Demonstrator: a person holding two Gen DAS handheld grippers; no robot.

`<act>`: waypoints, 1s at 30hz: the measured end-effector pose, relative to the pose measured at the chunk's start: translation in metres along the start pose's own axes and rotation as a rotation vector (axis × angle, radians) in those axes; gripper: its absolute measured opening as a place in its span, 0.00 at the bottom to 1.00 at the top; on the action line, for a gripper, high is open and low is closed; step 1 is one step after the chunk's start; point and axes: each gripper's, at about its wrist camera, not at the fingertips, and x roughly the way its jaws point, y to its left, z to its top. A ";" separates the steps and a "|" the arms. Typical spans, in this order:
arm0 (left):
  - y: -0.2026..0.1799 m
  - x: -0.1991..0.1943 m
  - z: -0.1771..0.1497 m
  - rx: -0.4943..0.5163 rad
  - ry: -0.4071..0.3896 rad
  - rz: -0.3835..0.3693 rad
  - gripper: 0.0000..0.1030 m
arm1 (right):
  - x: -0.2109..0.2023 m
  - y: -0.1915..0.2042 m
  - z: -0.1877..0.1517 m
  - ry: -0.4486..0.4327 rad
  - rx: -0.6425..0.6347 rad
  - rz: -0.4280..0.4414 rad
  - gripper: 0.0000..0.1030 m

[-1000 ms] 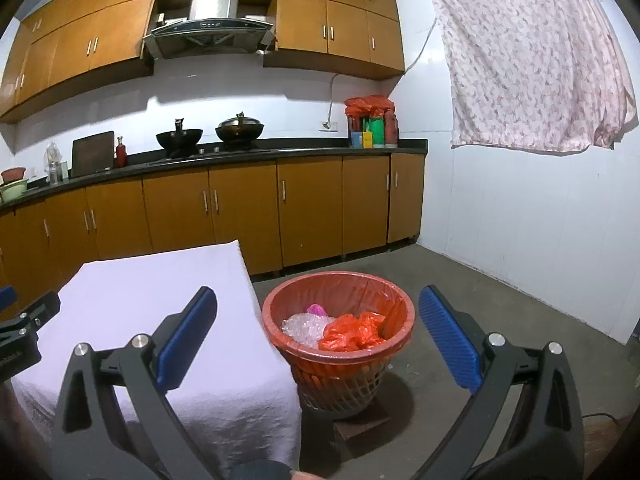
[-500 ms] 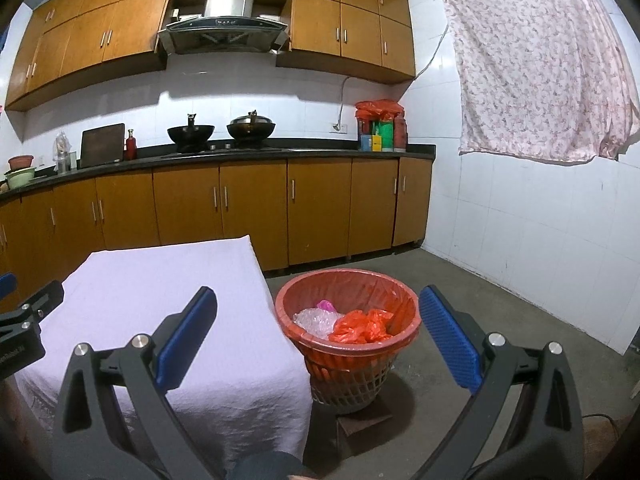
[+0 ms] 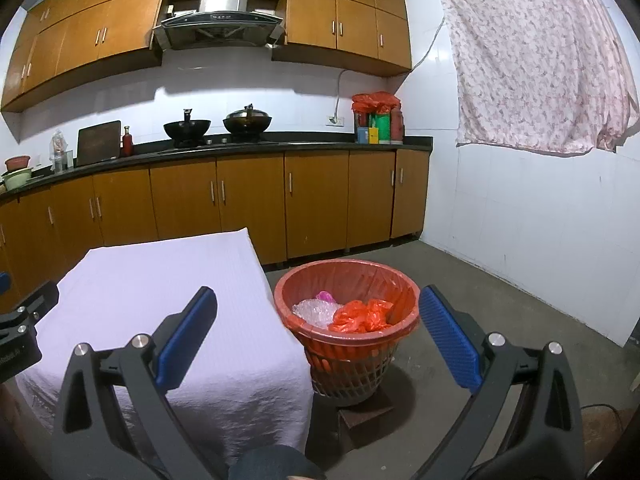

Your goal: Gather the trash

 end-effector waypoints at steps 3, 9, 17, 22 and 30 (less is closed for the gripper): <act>0.001 -0.001 0.000 0.003 -0.001 -0.003 0.98 | 0.001 -0.001 -0.001 0.003 0.004 -0.002 0.96; 0.000 -0.003 0.000 0.017 -0.011 0.003 0.98 | 0.002 -0.002 -0.003 0.009 0.010 -0.004 0.96; 0.001 -0.004 0.000 0.023 -0.017 0.008 0.98 | 0.003 -0.002 -0.005 0.013 0.011 -0.004 0.96; 0.003 -0.003 0.001 0.019 -0.012 0.007 0.98 | 0.003 -0.002 -0.005 0.013 0.011 -0.004 0.96; 0.005 -0.001 0.000 0.011 -0.004 0.002 0.98 | 0.006 0.000 -0.008 0.019 0.009 0.005 0.96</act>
